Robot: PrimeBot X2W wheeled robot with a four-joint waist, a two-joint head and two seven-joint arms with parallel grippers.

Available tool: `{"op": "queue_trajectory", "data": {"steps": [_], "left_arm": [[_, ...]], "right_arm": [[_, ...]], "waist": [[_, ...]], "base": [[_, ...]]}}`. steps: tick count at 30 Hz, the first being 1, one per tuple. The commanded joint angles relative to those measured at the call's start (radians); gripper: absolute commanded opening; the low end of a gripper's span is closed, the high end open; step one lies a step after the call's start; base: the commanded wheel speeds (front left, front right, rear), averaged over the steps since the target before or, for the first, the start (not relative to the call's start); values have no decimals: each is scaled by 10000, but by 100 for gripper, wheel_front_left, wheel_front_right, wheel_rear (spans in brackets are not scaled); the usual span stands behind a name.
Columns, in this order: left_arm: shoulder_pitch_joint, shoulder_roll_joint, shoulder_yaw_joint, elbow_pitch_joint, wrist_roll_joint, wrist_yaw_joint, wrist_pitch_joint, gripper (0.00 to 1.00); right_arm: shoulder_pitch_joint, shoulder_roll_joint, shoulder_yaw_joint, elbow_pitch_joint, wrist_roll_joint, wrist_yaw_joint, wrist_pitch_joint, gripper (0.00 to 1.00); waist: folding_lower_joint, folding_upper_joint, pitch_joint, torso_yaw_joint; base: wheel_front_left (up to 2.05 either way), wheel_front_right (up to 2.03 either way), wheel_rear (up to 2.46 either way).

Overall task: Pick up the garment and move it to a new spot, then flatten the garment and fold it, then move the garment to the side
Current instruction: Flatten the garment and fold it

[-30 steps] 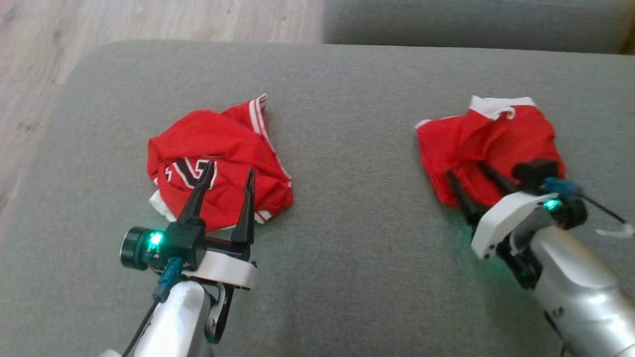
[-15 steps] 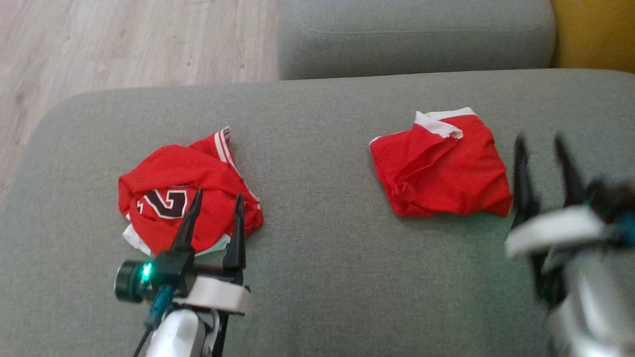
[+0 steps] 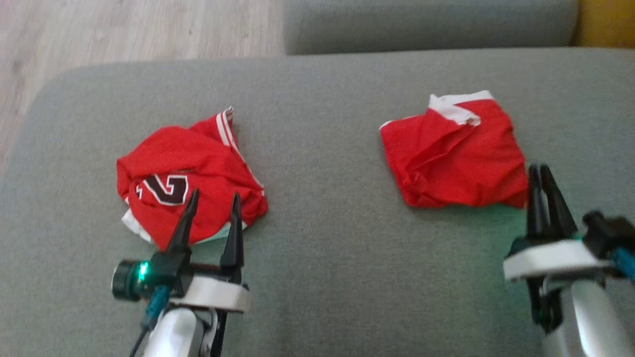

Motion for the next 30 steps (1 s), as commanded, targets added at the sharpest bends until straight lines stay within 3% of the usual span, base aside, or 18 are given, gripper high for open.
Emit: {"op": "queue_trajectory", "data": {"steps": [1, 8, 16, 30], "left_arm": [[-652, 0, 274, -383, 124, -38, -65, 100], [-1231, -16, 84, -353, 68, -57, -65, 100], [-1597, -20, -225, -297, -190, 47, -65, 100], [-1722, -21, -443, -131, -348, 158, -65, 100]], "right_arm": [[-820, -68, 104, -181, -172, -7, 92, 0], [-2752, -675, -297, 1370, -812, -7, 963, 0], [-4152, -1051, -673, 3874, -1529, -7, 1149, 0], [-5584, -254, 792, 5612, -1616, -7, 163, 0]], "waist": [[-1, 0, 480, 293], [-1, 0, 1349, 873], [-1, 0, 1747, 1304], [-1, 0, 1704, 1554]], "base": [[0, 0, 0], [0, 0, 0], [0, 0, 0], [0, 0, 0]]}}
